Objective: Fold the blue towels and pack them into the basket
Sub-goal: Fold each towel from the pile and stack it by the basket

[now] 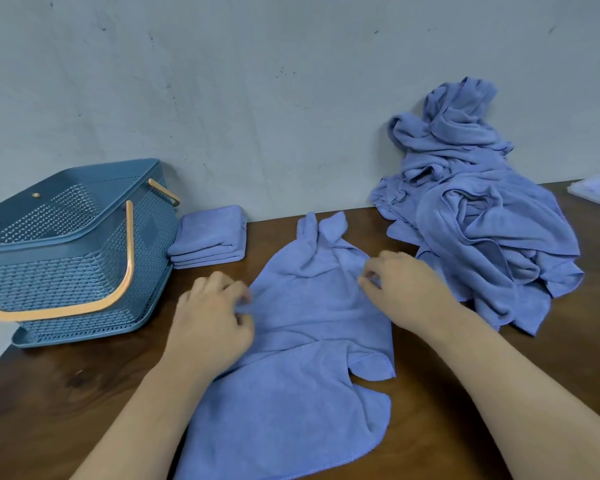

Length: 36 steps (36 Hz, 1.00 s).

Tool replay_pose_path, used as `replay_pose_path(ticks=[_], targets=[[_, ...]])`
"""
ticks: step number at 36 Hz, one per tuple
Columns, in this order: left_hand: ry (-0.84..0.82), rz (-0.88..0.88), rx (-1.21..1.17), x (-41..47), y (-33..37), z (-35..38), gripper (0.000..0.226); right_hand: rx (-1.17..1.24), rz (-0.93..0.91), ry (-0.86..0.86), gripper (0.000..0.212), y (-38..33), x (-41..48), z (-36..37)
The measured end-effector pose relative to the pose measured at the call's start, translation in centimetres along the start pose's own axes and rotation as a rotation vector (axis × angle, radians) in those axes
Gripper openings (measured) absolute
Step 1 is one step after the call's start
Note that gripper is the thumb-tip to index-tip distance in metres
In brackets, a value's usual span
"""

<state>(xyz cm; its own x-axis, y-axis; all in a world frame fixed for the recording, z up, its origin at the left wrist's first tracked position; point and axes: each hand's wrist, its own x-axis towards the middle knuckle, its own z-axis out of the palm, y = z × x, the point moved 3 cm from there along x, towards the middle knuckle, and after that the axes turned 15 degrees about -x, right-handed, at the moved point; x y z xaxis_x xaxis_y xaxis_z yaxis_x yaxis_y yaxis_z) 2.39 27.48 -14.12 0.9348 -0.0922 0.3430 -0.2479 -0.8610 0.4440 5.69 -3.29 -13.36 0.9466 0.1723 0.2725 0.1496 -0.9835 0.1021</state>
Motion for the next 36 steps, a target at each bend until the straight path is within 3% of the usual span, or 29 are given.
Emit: replay_pose_path(ticks=[1,5,8,11,13,16,18,20,22,24,26,28,30,36], targets=[[-0.082,0.076,-0.062,0.3,0.3,0.5,0.038,0.105,-0.031,-0.014,0.024,-0.4,0.2,0.5],[-0.442,0.1,-0.162,0.3,0.7,3.0,0.054,0.259,-0.14,-0.203,0.053,-1.8,0.3,2.1],[-0.358,0.08,-0.144,0.1,0.7,2.9,0.043,0.215,-0.136,-0.231,0.057,-1.8,0.3,2.5],[-0.271,0.092,-0.146,-0.2,1.8,1.8,0.023,0.142,-0.121,-0.155,0.039,-1.3,0.3,1.1],[-0.278,0.08,-0.137,-0.5,2.1,1.3,0.036,0.067,-0.107,-0.08,0.033,-0.9,0.3,0.3],[-0.398,0.048,-0.172,-1.0,2.1,1.1,0.057,0.083,-0.074,-0.08,0.05,-0.4,0.0,-0.4],[-0.553,-0.05,-0.357,-1.4,1.7,1.3,0.065,0.107,-0.06,-0.113,0.053,-0.2,-0.2,-0.2],[-0.649,-0.159,-0.568,-1.5,1.0,1.6,0.068,0.108,-0.004,-0.034,0.046,-0.1,0.0,0.0],[-0.587,-0.161,-0.672,-1.1,0.4,1.9,0.065,0.218,0.076,0.094,0.028,0.2,0.5,0.1],[-0.398,-0.09,-0.659,-0.2,-0.1,2.1,0.057,0.303,0.096,0.146,0.005,0.2,0.9,0.5],[-0.195,-0.02,-0.575,1.0,-0.4,2.4,0.042,0.26,0.052,0.113,0.025,-0.1,1.4,1.7],[-0.106,-0.04,-0.528,2.3,-0.6,3.0,0.026,0.229,0.044,0.053,0.036,-0.4,1.7,2.8],[-0.104,-0.122,-0.481,3.7,-0.7,3.8,0.02,0.21,0.05,0.012,0.039,-0.4,2.0,3.6],[-0.194,-0.234,-0.306,7.8,0.5,5.9,0.044,0.45,0.201,0.139,0.016,1.7,2.6,4.6]])
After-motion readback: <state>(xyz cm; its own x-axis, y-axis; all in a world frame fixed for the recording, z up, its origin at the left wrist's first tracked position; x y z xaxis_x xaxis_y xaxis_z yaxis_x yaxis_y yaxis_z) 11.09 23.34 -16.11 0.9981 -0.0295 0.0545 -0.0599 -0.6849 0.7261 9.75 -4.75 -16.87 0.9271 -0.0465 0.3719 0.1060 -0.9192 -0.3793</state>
